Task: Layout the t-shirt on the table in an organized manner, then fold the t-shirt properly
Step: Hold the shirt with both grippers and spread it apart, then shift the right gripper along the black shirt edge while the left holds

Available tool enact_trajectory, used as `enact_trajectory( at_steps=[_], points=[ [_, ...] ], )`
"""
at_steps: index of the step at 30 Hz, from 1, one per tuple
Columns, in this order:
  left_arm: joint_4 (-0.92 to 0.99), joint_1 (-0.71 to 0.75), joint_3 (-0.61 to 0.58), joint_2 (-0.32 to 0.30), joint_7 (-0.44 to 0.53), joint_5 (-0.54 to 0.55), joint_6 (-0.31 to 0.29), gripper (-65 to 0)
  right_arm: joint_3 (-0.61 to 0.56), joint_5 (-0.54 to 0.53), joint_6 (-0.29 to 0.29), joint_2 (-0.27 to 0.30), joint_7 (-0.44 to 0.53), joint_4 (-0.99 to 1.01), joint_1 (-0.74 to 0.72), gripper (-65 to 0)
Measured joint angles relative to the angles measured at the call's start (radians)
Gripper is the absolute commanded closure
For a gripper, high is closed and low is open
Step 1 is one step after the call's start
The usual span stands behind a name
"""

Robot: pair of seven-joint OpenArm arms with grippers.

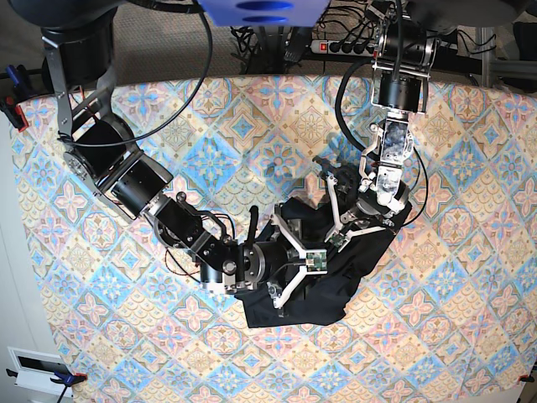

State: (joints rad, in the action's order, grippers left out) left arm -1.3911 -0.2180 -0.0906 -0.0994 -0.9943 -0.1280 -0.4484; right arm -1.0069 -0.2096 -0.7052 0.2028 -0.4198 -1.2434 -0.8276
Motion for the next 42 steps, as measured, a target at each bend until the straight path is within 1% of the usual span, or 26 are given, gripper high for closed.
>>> enact_trajectory(
  at_steps=[2,3,5,7,9,10,12,13,17,19,21,23,28,33,36,39,42],
  points=[
    [0.0,0.002,0.0,0.0,0.003,0.0,0.0,0.0,-0.009,0.009,-0.003,0.032,0.024,-0.005,0.0,-35.7],
    [0.0,0.002,0.0,-0.002,0.003,0.001,0.0,0.0,-0.023,0.057,0.0,0.056,0.029,-0.008,-0.003,-35.7],
    [0.0,0.003,0.0,-0.003,0.003,0.0,0.0,0.0,-0.061,0.188,0.002,0.096,0.035,-0.007,-0.008,-35.7],
    [0.0,0.002,0.0,-0.003,0.002,0.0,0.0,0.0,-0.098,0.292,-0.002,0.132,0.083,-0.004,-0.003,-35.7],
    [0.0,0.002,0.0,-0.003,0.003,0.0,0.0,0.0,-0.119,0.38,-0.006,0.127,0.13,-0.003,0.008,-35.7],
    [0.0,0.002,0.0,-0.002,0.003,0.0,0.0,0.0,-0.124,0.396,-0.006,0.12,0.161,-0.003,0.01,-35.7],
    [0.0,0.002,0.0,-0.002,0.003,0.001,0.0,0.0,-0.126,0.397,-0.005,0.121,0.205,-0.009,0.007,-35.7],
    [0.0,0.002,0.0,-0.002,0.003,0.001,0.0,0.0,-0.125,0.394,-0.003,0.131,0.21,-0.015,0.004,-35.7],
    [0.0,0.002,0.0,0.0,-0.001,-0.003,0.0,0.0,-0.118,0.416,-0.002,0.165,0.186,-0.009,0.002,-35.7],
    [0.0,0.002,0.0,0.0,-0.001,-0.003,0.0,0.0,-0.118,0.415,-0.005,0.165,0.19,-0.008,0.005,-35.7],
    [0.0,0.002,0.0,-0.001,0.0,-0.003,0.0,0.0,-0.121,0.41,-0.005,0.159,0.235,-0.009,0.004,-35.7],
    [0.0,0.002,0.0,-0.003,0.003,-0.002,0.0,0.0,-0.122,0.404,-0.002,0.164,0.257,-0.015,0.004,-35.7],
    [0.0,0.002,0.0,-0.003,0.0,-0.002,0.0,0.0,-0.126,0.417,-0.003,0.196,0.238,-0.01,0.004,-35.7],
    [0.0,0.002,0.0,-0.002,0.0,-0.002,0.0,0.0,-0.217,0.415,0.001,0.177,0.246,-0.001,0.006,-35.7],
    [0.0,0.003,0.0,-0.001,0.0,-0.003,0.0,0.0,-0.229,0.412,-0.006,0.181,0.259,0.0,0.01,-35.7],
    [0.0,0.002,0.0,0.0,-0.001,-0.003,0.0,0.0,-0.227,0.415,0.012,0.186,0.267,0.002,0.002,-35.7],
    [0.0,0.003,0.0,0.0,0.0,-0.003,0.0,0.0,-0.227,0.416,0.064,0.183,0.271,0.002,0.003,-35.8]
  ],
)
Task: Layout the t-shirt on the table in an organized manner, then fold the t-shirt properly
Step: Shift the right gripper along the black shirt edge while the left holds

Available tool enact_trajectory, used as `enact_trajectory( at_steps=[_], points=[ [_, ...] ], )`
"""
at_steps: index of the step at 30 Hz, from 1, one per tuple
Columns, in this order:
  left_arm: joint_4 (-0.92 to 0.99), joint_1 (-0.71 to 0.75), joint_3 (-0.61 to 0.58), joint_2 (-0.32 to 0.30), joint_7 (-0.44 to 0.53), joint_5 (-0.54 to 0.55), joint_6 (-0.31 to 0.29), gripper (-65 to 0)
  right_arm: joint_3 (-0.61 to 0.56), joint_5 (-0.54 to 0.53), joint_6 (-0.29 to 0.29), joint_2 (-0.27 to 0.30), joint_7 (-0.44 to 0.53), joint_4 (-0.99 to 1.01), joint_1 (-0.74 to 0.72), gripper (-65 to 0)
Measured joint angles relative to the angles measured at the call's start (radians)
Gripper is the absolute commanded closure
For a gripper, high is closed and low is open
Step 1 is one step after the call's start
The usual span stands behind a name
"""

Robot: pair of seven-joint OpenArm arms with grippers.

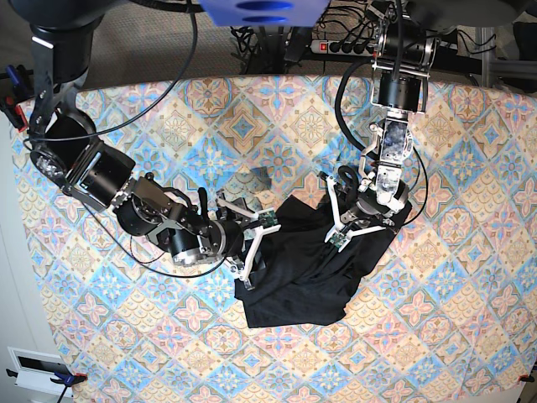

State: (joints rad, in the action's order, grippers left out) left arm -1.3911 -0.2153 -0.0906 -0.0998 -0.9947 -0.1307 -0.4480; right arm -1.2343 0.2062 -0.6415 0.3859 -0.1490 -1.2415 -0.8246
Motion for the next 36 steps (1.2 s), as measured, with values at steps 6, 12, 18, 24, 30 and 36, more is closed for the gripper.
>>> enact_trajectory(
  at_steps=[6,12,18,24,30,36],
  points=[
    [0.0,0.0,0.0,0.0,0.0,0.0,0.0,0.0,-0.001,-0.003,0.079,-0.002,0.007,0.048,0.001,-38.1],
    [0.0,0.0,0.0,0.0,0.0,0.0,0.0,0.0,-0.001,0.0,0.08,0.0,0.002,0.092,0.002,-39.3],
    [0.0,0.0,0.0,-0.003,0.0,0.0,0.0,0.0,-0.001,0.0,0.081,0.0,0.003,0.092,0.002,-39.3],
    [0.0,0.0,0.0,-0.003,0.0,0.0,0.0,0.0,-0.001,0.0,0.081,-0.001,0.004,0.092,0.001,-39.3],
    [0.0,0.0,0.002,-0.003,0.0,0.0,0.0,0.0,-0.001,0.005,0.081,-0.034,-0.009,0.088,0.002,-39.3],
    [0.0,0.0,0.002,-0.003,0.0,0.003,0.0,0.0,-0.001,-0.005,0.082,-0.111,0.015,0.077,0.001,-39.3]
  ],
)
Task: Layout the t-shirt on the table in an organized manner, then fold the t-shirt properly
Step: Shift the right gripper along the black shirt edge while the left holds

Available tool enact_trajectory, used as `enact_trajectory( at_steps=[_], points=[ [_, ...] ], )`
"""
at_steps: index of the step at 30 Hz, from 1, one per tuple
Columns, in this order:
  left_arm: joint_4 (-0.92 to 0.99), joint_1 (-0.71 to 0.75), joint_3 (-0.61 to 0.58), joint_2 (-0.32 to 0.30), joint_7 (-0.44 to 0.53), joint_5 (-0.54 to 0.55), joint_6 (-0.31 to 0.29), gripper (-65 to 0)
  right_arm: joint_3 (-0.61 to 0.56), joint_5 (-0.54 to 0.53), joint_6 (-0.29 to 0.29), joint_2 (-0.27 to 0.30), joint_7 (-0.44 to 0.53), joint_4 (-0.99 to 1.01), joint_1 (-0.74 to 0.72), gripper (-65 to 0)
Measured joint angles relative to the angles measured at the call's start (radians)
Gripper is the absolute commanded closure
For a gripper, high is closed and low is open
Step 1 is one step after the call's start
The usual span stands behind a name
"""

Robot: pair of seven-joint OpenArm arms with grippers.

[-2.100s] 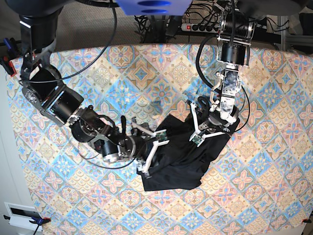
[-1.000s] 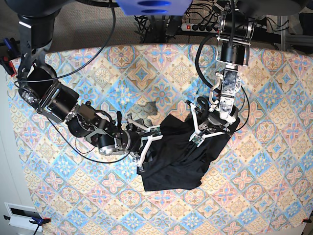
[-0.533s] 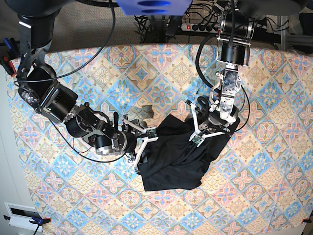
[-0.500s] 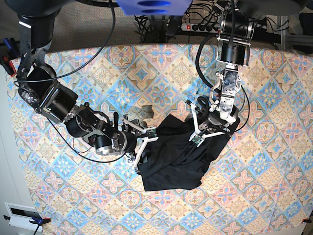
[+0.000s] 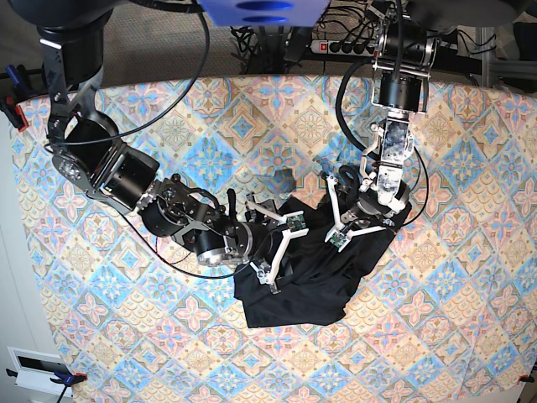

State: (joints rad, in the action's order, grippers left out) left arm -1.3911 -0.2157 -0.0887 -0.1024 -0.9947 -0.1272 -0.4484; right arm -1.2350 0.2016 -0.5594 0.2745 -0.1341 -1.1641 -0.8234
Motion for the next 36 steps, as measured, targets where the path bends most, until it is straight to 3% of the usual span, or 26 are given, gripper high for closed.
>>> enact_trajectory(
  at_steps=[5,12,22,28,36],
  points=[
    [0.0,0.0,0.022,0.001,0.0,0.001,-0.001,0.0,0.001,0.008,-0.001,0.013,-0.027,0.017,0.001,-39.3],
    [0.0,0.003,0.061,0.0,-0.004,0.0,0.0,0.0,-0.002,0.0,0.003,-0.062,0.0,0.011,0.0,-39.3],
    [0.0,0.003,0.061,0.003,-0.005,-0.002,0.0,0.0,-0.004,0.005,0.003,0.001,-0.013,0.021,0.0,-39.3],
    [0.0,0.003,0.061,0.002,-0.005,-0.003,0.0,0.0,-0.004,0.174,0.002,0.015,-0.013,0.095,0.002,-39.3],
    [0.0,0.003,0.061,0.003,-0.005,-0.003,0.0,0.0,-0.004,0.177,0.001,0.002,-0.004,0.098,0.033,-39.3]
  ],
)
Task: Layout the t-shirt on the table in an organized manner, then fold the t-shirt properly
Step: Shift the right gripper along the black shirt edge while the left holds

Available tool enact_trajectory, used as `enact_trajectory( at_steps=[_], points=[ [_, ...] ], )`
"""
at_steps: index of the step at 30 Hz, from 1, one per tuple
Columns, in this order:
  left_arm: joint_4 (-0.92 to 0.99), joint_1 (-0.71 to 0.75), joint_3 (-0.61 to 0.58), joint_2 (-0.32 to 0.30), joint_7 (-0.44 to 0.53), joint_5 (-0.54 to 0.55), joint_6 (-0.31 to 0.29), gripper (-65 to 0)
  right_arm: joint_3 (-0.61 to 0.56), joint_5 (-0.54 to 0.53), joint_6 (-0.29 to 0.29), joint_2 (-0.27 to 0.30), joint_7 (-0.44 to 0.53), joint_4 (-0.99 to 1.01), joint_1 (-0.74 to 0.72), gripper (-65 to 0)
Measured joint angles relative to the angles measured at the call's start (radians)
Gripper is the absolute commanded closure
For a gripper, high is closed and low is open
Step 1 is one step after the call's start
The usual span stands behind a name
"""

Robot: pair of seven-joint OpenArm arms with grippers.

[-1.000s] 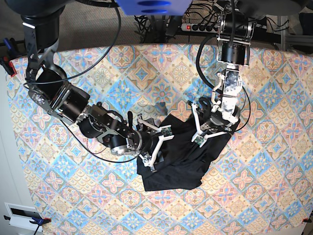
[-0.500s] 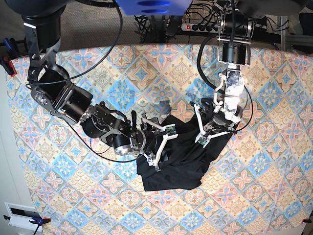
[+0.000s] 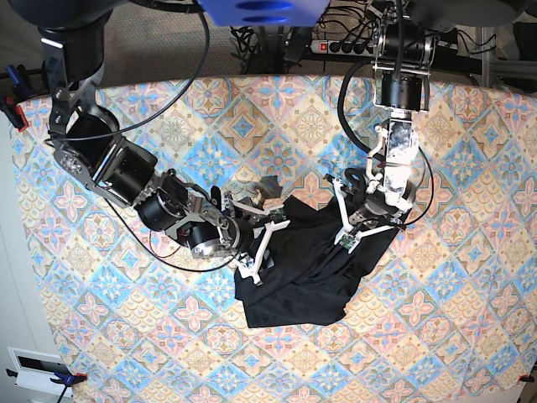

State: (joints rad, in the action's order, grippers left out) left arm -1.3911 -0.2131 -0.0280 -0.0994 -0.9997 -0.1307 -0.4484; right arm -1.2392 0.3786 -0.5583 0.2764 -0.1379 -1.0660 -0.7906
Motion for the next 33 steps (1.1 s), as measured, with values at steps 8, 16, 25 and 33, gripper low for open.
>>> enact_trajectory(
  at_steps=[8,16,25,33],
  points=[
    [0.0,0.008,0.0,0.0,0.005,0.0,0.0,0.0,0.005,0.0,0.002,0.006,-0.003,0.0,0.0,-39.3],
    [0.0,0.01,0.0,-0.001,0.008,0.001,0.0,0.0,0.007,0.0,0.002,0.003,-0.003,0.0,0.0,-39.3],
    [0.0,0.011,0.0,0.0,0.01,0.003,0.0,0.0,0.105,-0.001,-0.002,0.001,-0.004,0.0,0.002,-39.3],
    [0.0,0.011,0.0,0.0,0.01,0.003,0.0,0.0,0.127,0.0,0.002,0.003,-0.004,0.0,0.004,-39.3]
  ],
)
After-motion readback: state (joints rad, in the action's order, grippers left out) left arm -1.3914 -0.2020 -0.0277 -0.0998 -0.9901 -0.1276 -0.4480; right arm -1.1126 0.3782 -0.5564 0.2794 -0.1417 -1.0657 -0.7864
